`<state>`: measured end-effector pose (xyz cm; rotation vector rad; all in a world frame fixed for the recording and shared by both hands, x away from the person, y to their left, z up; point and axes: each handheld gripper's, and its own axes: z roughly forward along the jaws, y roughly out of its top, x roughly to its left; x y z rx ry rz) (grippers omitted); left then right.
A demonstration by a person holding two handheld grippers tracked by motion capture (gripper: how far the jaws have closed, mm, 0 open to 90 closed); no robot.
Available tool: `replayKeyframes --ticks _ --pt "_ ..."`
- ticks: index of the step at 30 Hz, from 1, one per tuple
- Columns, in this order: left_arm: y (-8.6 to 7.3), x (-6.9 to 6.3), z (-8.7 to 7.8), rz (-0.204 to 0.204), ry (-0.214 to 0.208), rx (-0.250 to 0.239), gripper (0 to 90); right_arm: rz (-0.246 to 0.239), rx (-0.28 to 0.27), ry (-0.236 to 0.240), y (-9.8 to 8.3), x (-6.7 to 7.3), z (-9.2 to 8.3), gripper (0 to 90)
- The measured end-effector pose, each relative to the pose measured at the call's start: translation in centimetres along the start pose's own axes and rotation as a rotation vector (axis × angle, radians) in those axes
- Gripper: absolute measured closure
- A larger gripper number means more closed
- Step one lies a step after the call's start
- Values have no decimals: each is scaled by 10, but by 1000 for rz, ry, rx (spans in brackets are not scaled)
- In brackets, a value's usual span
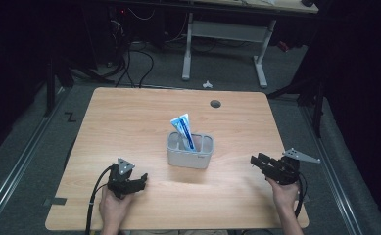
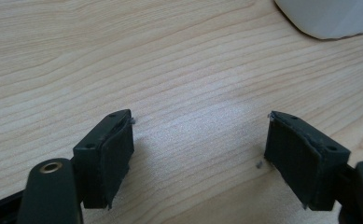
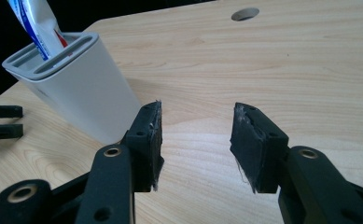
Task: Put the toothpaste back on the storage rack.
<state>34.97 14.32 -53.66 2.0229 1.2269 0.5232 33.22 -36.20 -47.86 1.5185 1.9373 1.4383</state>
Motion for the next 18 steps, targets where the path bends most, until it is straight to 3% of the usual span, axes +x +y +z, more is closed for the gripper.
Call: replayKeyframes --ticks 9,17,18 --pt "0 0 0 1 0 0 240 -10 41 -32 -9 -2 9 507" --pt "0 0 0 0 0 0 241 -68 90 -82 -15 1 21 502" --pt "0 0 0 0 0 0 241 -90 110 -117 -16 1 24 505"
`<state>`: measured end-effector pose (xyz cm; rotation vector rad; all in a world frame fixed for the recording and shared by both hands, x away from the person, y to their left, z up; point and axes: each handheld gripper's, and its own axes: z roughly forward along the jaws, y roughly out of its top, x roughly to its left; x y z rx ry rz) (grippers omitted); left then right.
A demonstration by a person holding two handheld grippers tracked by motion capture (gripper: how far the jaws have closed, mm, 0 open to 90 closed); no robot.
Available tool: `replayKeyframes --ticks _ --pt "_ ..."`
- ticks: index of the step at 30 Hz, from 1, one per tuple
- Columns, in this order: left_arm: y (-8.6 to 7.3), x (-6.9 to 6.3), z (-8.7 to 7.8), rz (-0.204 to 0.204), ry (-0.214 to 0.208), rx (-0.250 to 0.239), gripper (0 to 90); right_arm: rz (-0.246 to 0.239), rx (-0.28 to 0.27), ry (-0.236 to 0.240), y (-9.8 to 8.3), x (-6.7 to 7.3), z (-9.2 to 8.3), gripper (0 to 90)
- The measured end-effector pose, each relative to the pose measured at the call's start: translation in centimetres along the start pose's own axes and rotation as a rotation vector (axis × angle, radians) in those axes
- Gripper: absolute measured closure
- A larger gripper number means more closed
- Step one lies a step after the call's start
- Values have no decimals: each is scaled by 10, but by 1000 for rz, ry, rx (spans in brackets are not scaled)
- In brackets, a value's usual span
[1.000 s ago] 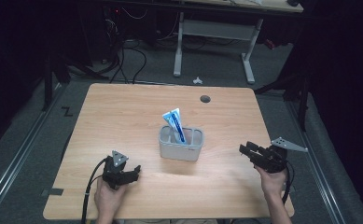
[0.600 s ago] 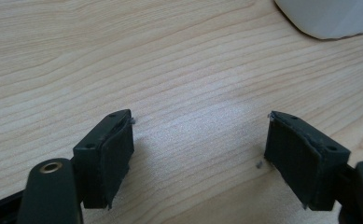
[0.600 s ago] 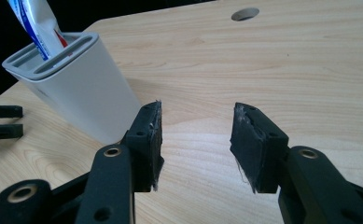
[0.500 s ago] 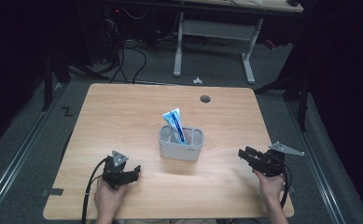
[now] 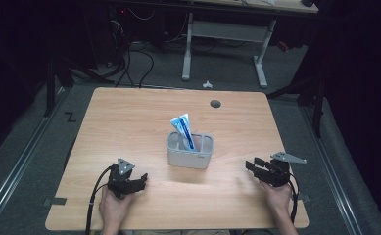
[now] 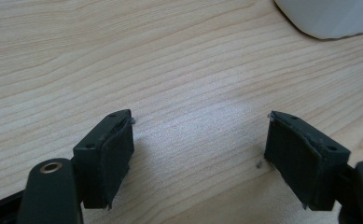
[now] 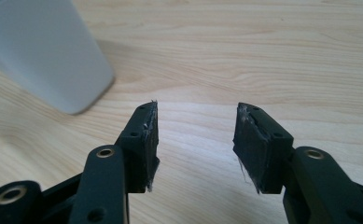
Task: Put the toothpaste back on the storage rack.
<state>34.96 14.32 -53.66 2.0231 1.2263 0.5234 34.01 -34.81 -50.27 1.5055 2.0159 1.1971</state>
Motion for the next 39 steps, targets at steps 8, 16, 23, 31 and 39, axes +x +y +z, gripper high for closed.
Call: replayKeyframes --ticks 8,16,23,31,39 --pt "0 0 0 0 1 0 241 -38 22 -64 -2 2 10 501" --pt "0 0 0 0 1 0 241 -86 73 -99 -6 8 21 477" --pt "0 0 0 0 1 0 241 -93 78 -104 -9 10 25 476" --pt "0 0 0 0 1 0 242 -147 115 -121 -13 17 31 467" --pt "0 0 0 0 1 0 242 -160 116 -132 -15 20 34 436"
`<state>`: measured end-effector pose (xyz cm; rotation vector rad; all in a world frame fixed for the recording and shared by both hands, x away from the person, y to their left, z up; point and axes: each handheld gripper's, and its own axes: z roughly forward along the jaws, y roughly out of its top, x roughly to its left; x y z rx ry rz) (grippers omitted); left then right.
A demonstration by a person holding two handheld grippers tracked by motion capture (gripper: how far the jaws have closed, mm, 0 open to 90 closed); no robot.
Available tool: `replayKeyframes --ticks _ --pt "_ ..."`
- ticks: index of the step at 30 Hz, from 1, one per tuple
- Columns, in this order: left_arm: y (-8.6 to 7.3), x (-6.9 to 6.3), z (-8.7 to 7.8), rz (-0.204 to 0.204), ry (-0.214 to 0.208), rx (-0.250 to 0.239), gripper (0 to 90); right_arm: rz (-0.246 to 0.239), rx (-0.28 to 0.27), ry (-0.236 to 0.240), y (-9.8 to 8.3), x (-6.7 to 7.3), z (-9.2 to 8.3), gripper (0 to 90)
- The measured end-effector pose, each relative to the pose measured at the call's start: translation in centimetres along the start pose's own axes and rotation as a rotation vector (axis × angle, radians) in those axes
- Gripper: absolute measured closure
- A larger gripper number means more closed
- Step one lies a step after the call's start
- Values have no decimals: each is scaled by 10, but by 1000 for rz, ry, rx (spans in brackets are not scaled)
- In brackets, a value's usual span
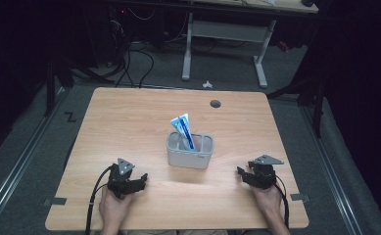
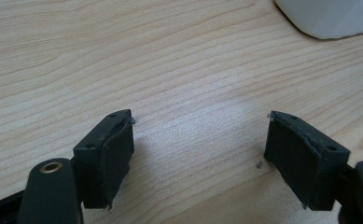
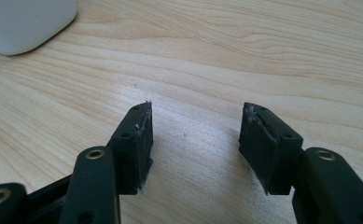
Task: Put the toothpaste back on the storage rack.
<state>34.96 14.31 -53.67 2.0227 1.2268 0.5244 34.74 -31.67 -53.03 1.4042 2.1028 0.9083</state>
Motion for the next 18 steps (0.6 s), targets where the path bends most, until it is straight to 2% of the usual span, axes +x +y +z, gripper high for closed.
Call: replayKeyframes --ticks 4,18 --pt "0 0 0 -1 0 0 242 -11 4 1 0 2 0 407" --pt "0 0 0 -1 -1 2 242 -9 4 -2 -1 3 0 403"
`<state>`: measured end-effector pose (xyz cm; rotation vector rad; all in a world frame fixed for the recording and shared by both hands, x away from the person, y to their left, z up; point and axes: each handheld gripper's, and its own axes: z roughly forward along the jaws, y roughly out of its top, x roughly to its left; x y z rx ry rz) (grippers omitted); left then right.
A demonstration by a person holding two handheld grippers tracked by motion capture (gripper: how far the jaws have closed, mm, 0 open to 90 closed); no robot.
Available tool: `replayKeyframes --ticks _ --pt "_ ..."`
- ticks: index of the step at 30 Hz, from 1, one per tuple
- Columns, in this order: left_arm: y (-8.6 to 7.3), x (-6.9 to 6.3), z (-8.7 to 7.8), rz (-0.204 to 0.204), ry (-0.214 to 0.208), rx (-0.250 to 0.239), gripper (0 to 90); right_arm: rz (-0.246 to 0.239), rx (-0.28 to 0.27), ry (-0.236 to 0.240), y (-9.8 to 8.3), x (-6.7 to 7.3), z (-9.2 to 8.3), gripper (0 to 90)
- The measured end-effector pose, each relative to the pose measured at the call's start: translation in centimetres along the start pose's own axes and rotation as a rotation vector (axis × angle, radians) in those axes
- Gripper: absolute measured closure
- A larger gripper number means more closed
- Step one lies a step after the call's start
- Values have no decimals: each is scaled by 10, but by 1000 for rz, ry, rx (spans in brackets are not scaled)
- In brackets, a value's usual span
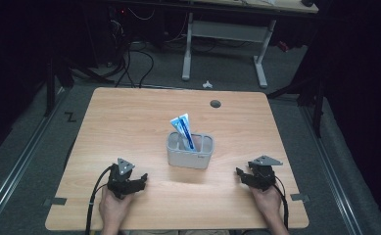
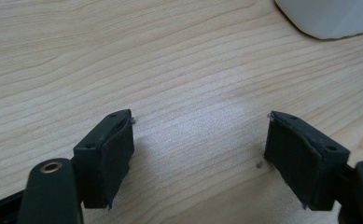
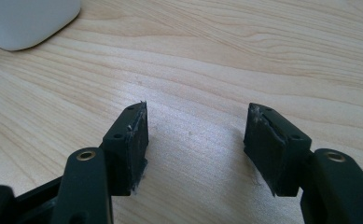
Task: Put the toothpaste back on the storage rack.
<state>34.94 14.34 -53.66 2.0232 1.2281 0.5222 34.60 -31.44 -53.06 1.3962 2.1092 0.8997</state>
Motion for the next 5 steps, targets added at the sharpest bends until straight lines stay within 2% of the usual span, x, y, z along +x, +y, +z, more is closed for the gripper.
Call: replayKeyframes --ticks 5 --pt "0 0 0 -1 2 -2 242 -5 0 6 0 0 0 391"
